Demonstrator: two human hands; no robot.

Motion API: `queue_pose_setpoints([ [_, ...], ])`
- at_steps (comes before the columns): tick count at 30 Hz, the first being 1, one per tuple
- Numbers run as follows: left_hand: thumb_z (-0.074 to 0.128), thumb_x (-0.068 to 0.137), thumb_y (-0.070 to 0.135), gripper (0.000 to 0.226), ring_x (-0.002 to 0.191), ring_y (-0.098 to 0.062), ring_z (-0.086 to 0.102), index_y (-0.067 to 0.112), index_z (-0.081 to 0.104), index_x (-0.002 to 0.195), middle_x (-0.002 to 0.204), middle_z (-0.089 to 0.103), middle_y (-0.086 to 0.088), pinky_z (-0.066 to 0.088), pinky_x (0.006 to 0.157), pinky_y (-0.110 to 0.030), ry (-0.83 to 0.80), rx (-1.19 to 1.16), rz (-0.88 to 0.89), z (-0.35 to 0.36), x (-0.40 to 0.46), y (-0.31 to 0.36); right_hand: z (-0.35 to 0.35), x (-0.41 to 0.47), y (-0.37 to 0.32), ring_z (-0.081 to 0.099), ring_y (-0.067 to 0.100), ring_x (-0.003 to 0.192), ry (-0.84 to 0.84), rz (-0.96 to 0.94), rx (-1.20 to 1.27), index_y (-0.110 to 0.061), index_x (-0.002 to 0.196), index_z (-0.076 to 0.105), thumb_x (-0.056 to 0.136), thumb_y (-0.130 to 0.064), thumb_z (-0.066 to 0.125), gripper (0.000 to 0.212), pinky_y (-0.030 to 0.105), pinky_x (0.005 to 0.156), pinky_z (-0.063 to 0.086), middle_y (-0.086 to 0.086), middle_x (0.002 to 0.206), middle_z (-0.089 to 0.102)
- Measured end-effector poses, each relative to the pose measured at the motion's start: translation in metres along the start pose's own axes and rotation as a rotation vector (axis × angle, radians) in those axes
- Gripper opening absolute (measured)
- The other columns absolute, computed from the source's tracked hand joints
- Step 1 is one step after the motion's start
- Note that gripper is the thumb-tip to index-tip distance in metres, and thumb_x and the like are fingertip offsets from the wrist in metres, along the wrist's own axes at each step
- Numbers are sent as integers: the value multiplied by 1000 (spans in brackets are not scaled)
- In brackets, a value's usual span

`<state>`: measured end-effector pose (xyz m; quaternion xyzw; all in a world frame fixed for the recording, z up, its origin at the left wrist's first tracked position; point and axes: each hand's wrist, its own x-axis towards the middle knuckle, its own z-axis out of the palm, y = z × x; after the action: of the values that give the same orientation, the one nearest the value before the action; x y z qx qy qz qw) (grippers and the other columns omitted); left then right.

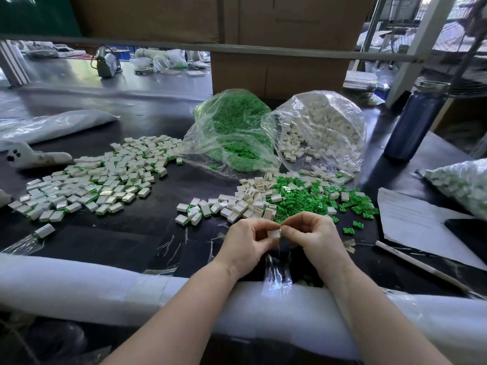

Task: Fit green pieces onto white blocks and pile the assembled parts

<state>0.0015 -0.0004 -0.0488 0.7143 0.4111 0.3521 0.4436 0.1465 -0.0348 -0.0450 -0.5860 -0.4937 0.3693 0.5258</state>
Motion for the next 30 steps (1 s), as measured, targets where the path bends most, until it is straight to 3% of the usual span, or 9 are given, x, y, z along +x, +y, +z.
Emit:
queue_pose_setpoints([
  [3, 64, 86, 10, 9, 73, -10, 64, 17, 65, 93, 82, 68, -1, 54, 76, -23, 1, -59, -19, 0, 0, 0, -1, -1, -2, 64, 10, 55, -36, 0, 49, -10, 79, 69, 80, 1, 68, 10, 18, 54, 51, 1, 63, 70],
  [9, 53, 93, 14, 15, 59, 5, 57, 17, 65, 85, 70, 62, 11, 45, 62, -9, 2, -11, -46, -1, 1, 0, 3, 0, 1, 61, 15, 61, -8, 0, -72, -14, 72, 66, 84, -7, 67, 13, 30, 62, 54, 5, 65, 67],
  [13, 52, 94, 18, 17, 65, -2, 54, 13, 68, 90, 70, 61, 10, 44, 66, -14, -10, 104, -21, -2, 1, 0, 3, 0, 0, 53, 6, 50, -59, 13, -99, -12, 69, 64, 85, -6, 65, 17, 19, 52, 47, -4, 53, 61],
  [18, 54, 93, 18, 18, 73, -11, 53, 11, 70, 90, 75, 62, 1, 44, 76, -29, -40, 193, 21, -3, -1, 1, 1, 0, -1, 47, 3, 44, -104, 32, -114, -10, 65, 62, 85, -2, 63, 22, 17, 47, 41, -5, 49, 56],
  [24, 54, 93, 17, 18, 69, -11, 47, 10, 67, 82, 68, 53, 3, 43, 73, -32, -62, 263, 88, -3, -2, 2, -2, 0, -1, 49, 2, 46, -158, 59, -115, -11, 67, 63, 85, -3, 63, 20, 16, 48, 39, -6, 51, 57],
  [30, 54, 93, 19, 18, 68, -8, 45, 11, 65, 81, 66, 50, 9, 38, 68, -23, -70, 332, 113, -3, -2, -1, -3, 0, -3, 48, 2, 45, -185, 67, -118, -11, 66, 61, 85, -1, 63, 21, 16, 47, 39, -6, 51, 56],
])
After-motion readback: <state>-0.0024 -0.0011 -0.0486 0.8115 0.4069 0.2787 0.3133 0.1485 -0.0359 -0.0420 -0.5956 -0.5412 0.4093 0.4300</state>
